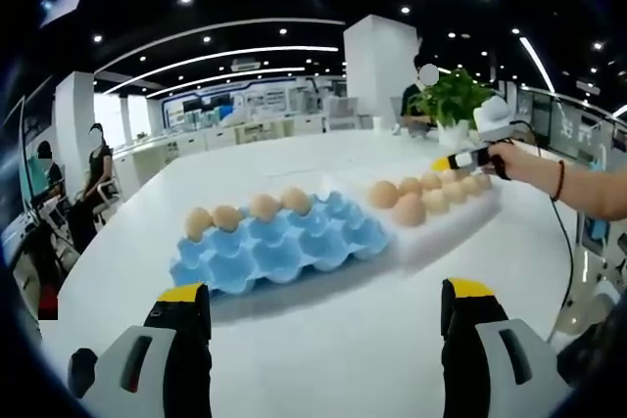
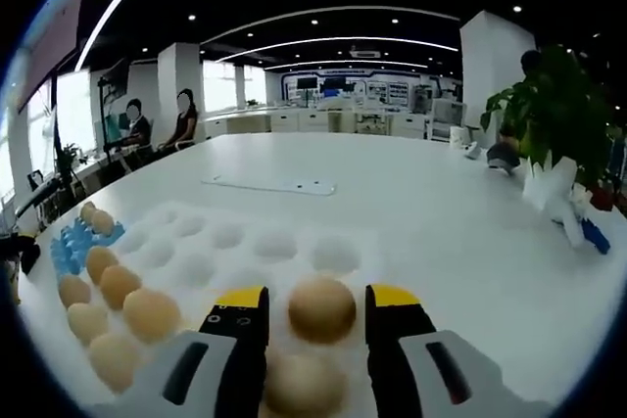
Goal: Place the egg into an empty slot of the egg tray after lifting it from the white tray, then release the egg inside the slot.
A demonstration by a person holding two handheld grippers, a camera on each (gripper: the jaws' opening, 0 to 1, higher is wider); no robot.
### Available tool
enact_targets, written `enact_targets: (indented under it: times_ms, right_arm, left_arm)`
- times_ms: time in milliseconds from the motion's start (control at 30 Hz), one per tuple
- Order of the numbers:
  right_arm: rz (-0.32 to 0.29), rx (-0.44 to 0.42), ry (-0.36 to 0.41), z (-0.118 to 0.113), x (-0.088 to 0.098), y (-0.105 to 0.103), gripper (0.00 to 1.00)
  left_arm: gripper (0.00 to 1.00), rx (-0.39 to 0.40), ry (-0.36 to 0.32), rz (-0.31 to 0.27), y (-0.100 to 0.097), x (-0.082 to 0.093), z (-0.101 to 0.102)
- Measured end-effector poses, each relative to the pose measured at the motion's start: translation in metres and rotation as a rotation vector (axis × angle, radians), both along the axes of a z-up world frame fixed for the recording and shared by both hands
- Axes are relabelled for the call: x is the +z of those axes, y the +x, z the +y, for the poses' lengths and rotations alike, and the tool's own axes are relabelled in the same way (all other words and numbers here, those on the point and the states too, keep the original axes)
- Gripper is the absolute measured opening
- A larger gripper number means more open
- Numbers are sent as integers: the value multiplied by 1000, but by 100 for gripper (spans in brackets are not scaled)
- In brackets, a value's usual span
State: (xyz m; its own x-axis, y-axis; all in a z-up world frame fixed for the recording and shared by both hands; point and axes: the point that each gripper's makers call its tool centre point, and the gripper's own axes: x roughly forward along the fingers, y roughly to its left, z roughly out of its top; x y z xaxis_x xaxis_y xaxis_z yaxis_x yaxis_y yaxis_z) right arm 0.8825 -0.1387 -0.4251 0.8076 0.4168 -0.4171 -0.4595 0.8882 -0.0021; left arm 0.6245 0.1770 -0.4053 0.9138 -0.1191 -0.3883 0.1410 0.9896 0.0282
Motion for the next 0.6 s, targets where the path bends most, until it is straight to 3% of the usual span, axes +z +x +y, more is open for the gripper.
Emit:
enact_targets:
  times_ms: [267,433,467,600]
  right_arm:
    - [0,-7,-21,4,-1,-6,35]
    - [-3,-54,23,-3,1,1,28]
    - [26,-53,51,0,-1,-1,28]
    - [7,-41,26,0,0,1,28]
  left_arm:
    - [100,-6,3,2,-1,-1,-4]
    - [99,-3,3,9,2,-2,1]
    - [99,-3,2,9,2,-2,1]
    - [99,-3,-5,5,3,-2,1]
